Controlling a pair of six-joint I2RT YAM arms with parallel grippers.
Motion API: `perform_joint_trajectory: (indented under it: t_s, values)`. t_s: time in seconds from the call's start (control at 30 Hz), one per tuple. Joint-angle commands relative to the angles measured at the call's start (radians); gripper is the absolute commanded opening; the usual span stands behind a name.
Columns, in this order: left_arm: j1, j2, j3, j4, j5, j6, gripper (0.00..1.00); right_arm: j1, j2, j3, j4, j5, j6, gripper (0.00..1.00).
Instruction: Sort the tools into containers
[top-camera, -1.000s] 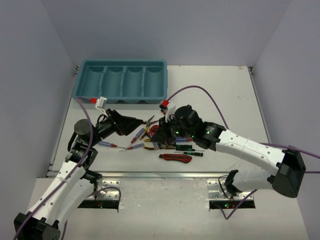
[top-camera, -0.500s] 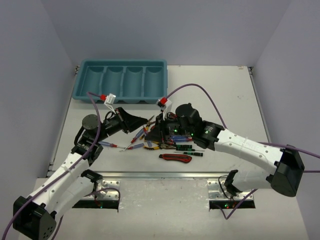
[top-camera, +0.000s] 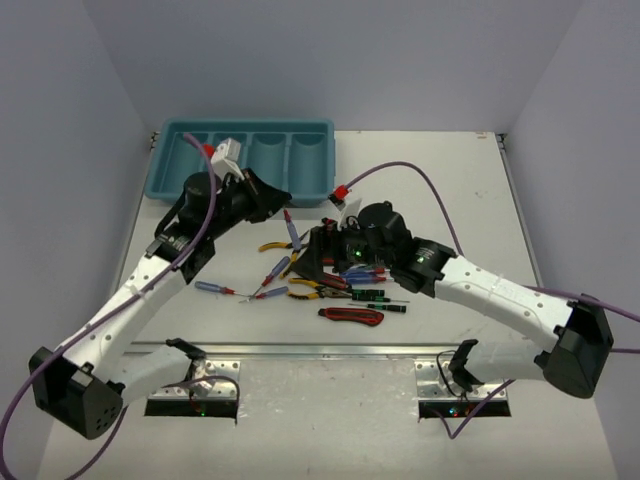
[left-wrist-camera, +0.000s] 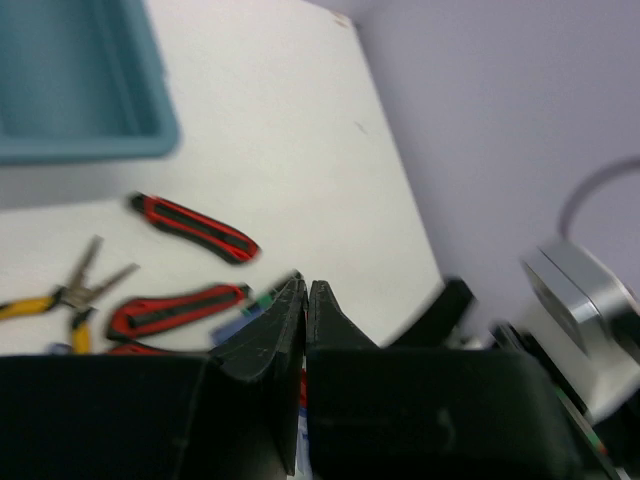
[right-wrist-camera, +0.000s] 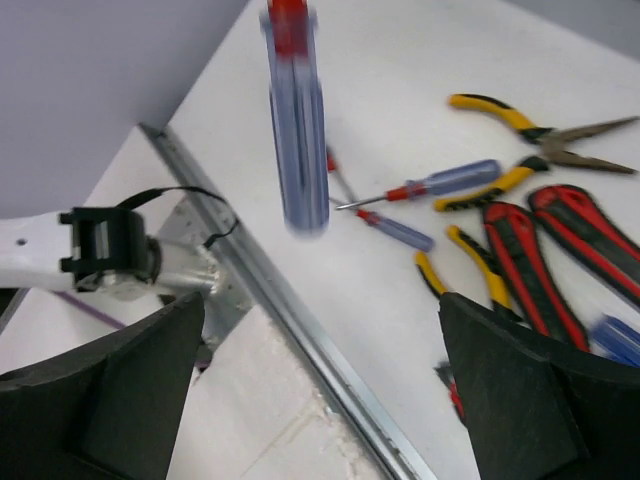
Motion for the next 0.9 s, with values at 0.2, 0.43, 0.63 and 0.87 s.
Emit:
perform_joint_trajectory:
  t_s: [0.2, 0.43, 0.63, 0.87]
  values:
    - [0.065, 0.526, 0.607, -0.442, -0.895, 0.358, 0.00, -0.082, -0.362, -0.092, -0.241, 0.440, -0.122, 0.99]
    - [0.233, 0.878, 1.027, -0.385, -1.051, 0.687, 0.00, -0.083, -0.490, -0.165, -0.354, 0.430, -0.166, 0.99]
    - [0.233, 1.049, 1.270, -0.473, -1.099, 0.738, 0.00, -0.084, -0.519, -0.186, -0.403, 0.464, -0.186, 0.99]
    - [0.317, 1.076, 1.041, -0.020, -1.347, 1.106, 0.00, -0.084, -0.492, -0.179, -0.404, 0.405, -0.181, 0.99]
